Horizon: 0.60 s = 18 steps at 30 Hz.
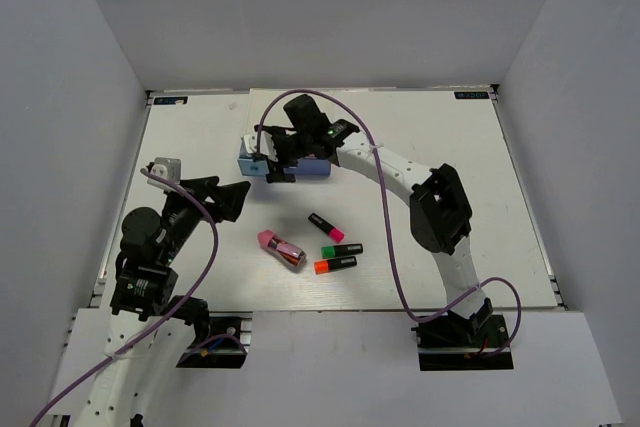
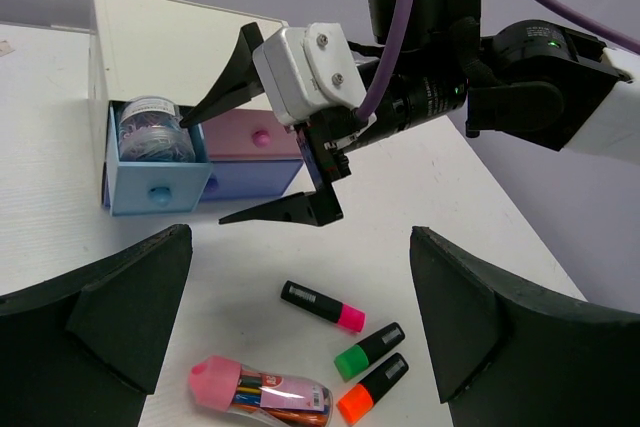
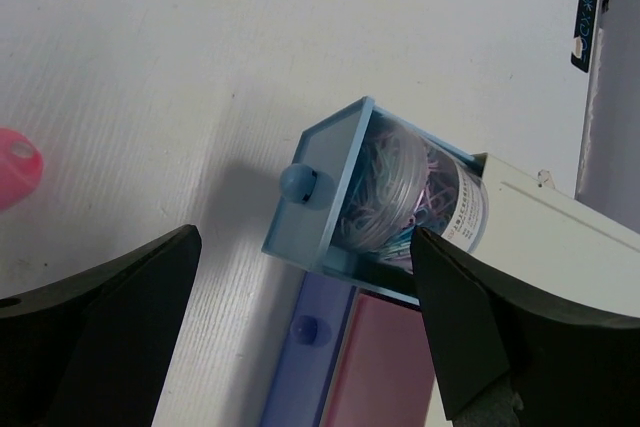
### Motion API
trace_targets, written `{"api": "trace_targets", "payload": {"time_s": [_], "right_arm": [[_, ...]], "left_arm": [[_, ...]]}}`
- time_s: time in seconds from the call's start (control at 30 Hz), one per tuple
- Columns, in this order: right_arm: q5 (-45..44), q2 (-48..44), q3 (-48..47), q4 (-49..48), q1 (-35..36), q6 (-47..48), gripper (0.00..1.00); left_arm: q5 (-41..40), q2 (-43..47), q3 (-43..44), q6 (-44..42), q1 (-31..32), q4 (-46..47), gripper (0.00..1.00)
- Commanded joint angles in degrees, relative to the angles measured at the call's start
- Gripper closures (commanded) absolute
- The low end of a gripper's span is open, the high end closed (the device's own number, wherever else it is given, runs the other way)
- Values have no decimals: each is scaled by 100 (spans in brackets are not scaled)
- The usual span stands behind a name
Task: Sort the stationery into containers
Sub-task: Place the stationery into the container
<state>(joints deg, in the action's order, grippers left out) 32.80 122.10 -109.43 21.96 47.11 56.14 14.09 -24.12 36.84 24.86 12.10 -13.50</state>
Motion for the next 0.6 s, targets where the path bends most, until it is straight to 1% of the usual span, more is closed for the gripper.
{"api": "trace_targets", "payload": {"time_s": [0.0,0.33,0.37,0.57], "right_arm": [[341,42,-141,494,96,274,10],[499,-187,167,889,79,688,11],[534,-204,176,924,87,705,12],[561,-161,150,890,96,618,12]], "left_arm": [[42,39,-28,-34,-32,23,0],[42,39,-28,-34,-32,23,0],[42,39,-28,-34,-32,23,0],[42,39,-28,-34,-32,23,0]]}}
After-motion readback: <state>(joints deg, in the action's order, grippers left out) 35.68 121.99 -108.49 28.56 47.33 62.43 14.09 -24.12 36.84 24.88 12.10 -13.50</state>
